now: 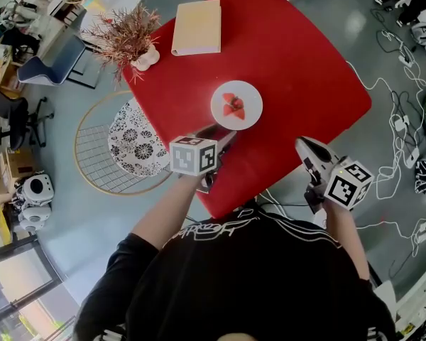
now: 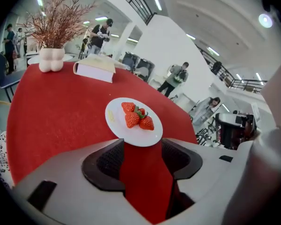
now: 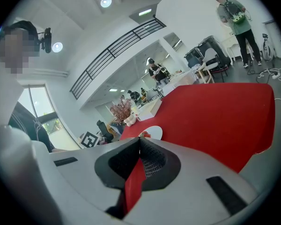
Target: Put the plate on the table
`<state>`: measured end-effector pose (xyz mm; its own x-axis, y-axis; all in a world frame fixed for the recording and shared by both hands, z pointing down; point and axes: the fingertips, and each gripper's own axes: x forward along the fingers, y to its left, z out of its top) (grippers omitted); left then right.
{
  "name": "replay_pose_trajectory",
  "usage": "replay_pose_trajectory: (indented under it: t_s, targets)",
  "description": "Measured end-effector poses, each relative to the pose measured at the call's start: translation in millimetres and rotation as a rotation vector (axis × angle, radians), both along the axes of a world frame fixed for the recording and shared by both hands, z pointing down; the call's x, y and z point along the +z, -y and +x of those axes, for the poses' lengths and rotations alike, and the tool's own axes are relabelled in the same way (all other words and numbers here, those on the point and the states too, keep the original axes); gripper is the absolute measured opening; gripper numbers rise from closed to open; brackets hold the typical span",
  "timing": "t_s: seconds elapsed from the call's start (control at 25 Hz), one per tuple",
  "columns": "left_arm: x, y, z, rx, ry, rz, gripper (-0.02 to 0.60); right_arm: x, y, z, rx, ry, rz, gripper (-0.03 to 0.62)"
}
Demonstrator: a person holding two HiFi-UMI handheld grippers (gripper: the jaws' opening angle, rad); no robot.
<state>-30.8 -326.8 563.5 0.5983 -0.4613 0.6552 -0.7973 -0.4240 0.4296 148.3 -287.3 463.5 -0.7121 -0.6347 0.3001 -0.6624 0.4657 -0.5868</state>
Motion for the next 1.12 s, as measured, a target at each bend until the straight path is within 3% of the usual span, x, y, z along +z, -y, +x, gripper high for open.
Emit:
replay_pose_trajectory:
  t_s: [0.16, 0.28, 0.4, 0.56, 0.96, 1.12]
  targets:
    - [-12, -4, -4, 0.000, -0.039, 0.018, 0.233, -3, -3, -1, 0.006, 0.001, 0.006, 0.008]
    - [-31, -10, 1, 0.000, -0.110, 0.032, 0.194, -9, -8, -7, 0.005, 0.007, 0.020, 0.008]
    - [-63, -23, 11, 0.031, -0.191, 0.067, 0.123, -19, -17, -13, 0.002, 0.008, 0.041, 0.008]
    - [-104, -46, 18, 0.094, -0.238, 0.106, 0.022, -37, -31, -21, 0.009, 0.016, 0.075, 0.008]
    - [-220, -137, 5, 0.306, -0.381, 0.294, 0.006, -95, -97, -69, -0.019, 0.036, 0.194, 0.008]
    - [-245, -182, -8, 0.376, -0.363, 0.395, 0.006, -113, -134, -95, -0.038, 0.039, 0.232, 0.008]
